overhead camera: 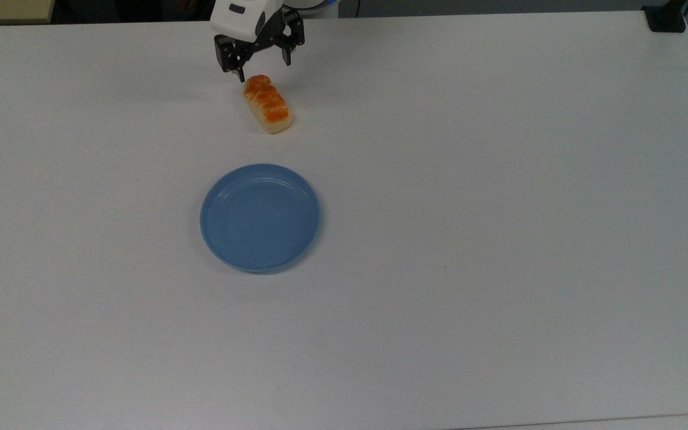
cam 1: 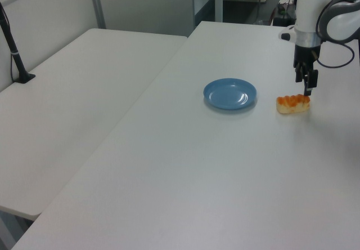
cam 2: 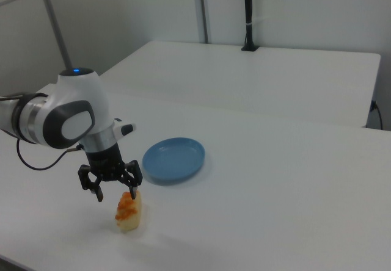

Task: Put the bread on a plate
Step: 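Lower the open gripper over the orange-topped bread roll, then close the gripper around the bread roll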

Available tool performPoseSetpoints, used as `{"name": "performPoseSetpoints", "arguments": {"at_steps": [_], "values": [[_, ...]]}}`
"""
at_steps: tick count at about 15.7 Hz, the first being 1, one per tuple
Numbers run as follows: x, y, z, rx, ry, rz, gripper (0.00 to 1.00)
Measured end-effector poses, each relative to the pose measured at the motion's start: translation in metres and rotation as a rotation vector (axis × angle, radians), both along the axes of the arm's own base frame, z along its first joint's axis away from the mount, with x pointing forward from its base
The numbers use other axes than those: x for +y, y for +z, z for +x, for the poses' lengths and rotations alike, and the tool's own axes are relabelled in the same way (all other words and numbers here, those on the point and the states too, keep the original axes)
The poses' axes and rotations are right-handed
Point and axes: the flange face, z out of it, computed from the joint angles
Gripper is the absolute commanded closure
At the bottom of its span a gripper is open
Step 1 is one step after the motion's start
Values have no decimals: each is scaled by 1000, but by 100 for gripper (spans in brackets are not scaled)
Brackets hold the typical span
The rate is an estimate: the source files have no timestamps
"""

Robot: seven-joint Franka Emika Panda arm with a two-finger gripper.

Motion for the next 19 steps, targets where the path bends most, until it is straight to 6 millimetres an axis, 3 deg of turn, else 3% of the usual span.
{"name": "performPoseSetpoints", "arguments": {"at_steps": [6, 9, 14, 16, 19], "values": [[-6, -43, 14, -8, 12, -11, 8], [-6, -49, 16, 0, 14, -11, 11], [-6, -52, 16, 6, 15, -11, 47], [-6, -53, 16, 8, 15, -11, 49], [-5, -55, 17, 12, 17, -10, 70]]}}
